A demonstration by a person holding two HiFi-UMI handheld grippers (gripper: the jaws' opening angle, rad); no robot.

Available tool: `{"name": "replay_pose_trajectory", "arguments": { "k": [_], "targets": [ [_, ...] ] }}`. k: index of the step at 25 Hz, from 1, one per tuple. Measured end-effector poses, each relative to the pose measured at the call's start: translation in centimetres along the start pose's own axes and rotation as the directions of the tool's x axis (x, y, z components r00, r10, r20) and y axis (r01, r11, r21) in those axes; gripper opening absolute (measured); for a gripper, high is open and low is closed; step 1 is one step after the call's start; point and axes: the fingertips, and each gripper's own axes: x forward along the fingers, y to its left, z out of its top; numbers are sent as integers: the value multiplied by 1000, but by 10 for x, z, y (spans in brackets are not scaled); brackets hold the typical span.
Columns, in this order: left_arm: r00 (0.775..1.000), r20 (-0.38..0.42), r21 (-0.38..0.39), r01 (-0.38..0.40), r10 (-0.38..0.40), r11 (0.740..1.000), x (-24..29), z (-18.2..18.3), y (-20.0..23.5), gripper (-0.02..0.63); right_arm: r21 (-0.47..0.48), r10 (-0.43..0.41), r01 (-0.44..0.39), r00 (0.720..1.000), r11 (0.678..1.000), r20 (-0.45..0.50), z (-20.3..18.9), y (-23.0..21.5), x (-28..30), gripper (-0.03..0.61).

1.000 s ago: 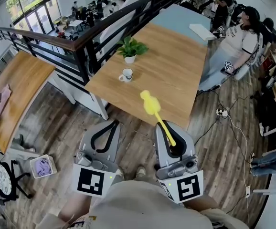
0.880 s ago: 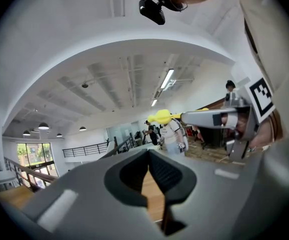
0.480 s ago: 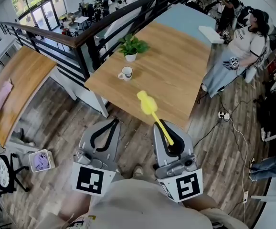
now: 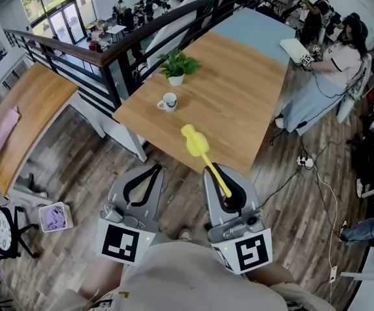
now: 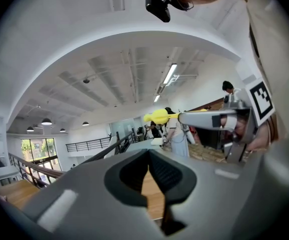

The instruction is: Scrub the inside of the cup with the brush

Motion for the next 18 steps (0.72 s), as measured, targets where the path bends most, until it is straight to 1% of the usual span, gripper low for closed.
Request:
{"name": "replay_pose_trajectory", "arguments": {
  "k": [7, 11, 18],
  "targets": [
    [1000, 9, 20, 15, -15, 1000, 12, 13, -23, 2, 18, -13, 13, 1000, 1000, 3, 1, -20, -17, 34],
    [1000, 2, 35, 21, -21, 999, 13, 10, -29, 2, 35, -1, 2, 1000, 999, -7, -4, -22, -19, 34],
    [1000, -2, 5, 24, -24, 1000, 18, 2, -22, 2, 26, -1, 1, 1000, 1000, -15, -13, -25, -5, 34]
  ]
}}
